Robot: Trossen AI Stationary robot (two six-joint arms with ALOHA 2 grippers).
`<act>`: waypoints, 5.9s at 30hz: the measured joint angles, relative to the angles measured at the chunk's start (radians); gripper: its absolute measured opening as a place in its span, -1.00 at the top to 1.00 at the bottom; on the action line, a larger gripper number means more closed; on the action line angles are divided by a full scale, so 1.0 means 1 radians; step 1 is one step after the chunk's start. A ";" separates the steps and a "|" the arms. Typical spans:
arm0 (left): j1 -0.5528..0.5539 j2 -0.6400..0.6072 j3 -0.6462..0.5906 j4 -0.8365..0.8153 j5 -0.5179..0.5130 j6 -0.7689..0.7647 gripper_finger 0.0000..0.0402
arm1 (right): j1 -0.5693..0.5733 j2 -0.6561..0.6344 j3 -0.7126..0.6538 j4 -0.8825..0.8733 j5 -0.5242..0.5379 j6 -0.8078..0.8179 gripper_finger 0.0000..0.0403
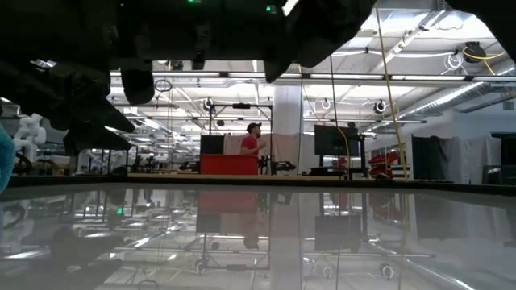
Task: Roll towel
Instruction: Roll the blue microfiber towel
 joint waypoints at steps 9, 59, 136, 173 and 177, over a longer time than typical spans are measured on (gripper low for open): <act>0.000 0.000 0.000 0.001 0.000 0.000 -0.21 | -0.018 0.124 0.134 -0.003 0.005 -0.081 0.34; 0.000 0.000 0.001 0.003 0.000 0.000 -0.21 | -0.064 0.184 0.182 -0.121 0.122 -0.089 0.34; 0.000 0.000 0.001 0.042 -0.003 -0.133 -0.21 | 0.114 -0.081 0.594 -2.028 0.453 -0.044 1.00; -0.017 0.078 0.002 0.510 0.084 0.279 -0.21 | 0.156 -0.377 0.594 -2.064 0.534 0.038 0.99; -0.050 0.175 0.002 0.546 0.087 0.263 -0.21 | 0.170 -0.381 0.594 -2.035 0.444 -0.045 0.99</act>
